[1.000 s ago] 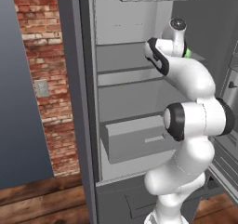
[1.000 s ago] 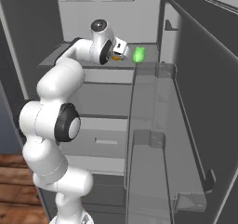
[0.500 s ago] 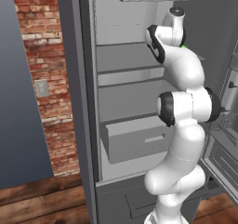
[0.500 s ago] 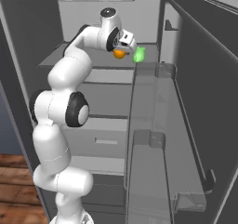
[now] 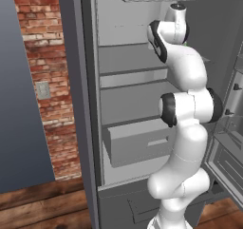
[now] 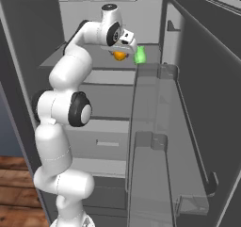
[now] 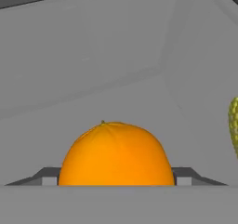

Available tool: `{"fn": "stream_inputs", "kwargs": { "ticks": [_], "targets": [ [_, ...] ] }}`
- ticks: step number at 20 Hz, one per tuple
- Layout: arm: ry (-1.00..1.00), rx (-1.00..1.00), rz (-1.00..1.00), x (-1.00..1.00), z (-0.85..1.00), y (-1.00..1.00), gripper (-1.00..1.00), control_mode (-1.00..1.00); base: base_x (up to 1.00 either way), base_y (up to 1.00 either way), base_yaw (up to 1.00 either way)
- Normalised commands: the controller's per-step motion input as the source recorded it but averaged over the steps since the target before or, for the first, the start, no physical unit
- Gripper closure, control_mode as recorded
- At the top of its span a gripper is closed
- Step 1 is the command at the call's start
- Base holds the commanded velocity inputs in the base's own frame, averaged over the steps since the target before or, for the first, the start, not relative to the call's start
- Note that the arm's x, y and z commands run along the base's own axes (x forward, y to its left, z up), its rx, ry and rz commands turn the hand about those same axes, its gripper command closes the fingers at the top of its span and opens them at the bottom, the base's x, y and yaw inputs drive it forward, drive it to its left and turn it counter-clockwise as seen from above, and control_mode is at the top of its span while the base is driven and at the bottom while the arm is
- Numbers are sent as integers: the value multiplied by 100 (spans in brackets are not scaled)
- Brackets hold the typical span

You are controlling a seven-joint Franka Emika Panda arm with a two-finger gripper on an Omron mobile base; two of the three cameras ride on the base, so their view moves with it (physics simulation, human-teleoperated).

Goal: Open the fridge, remove the orange, corn, and chicken drumstick, and place them on any counter.

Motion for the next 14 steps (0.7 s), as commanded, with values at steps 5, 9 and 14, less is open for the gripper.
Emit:
{"fn": "stream_inputs", "kwargs": {
  "ticks": [5, 9, 14],
  "targets": [
    [-4, -6, 0, 0, -79, 0, 100, -100, 0, 0, 0],
    [-14, -13, 0, -18, -83, -5, 100, -100, 0, 0, 0],
    [-14, 0, 0, -90, -45, -18, 100, -100, 0, 0, 0]
  ]
}}
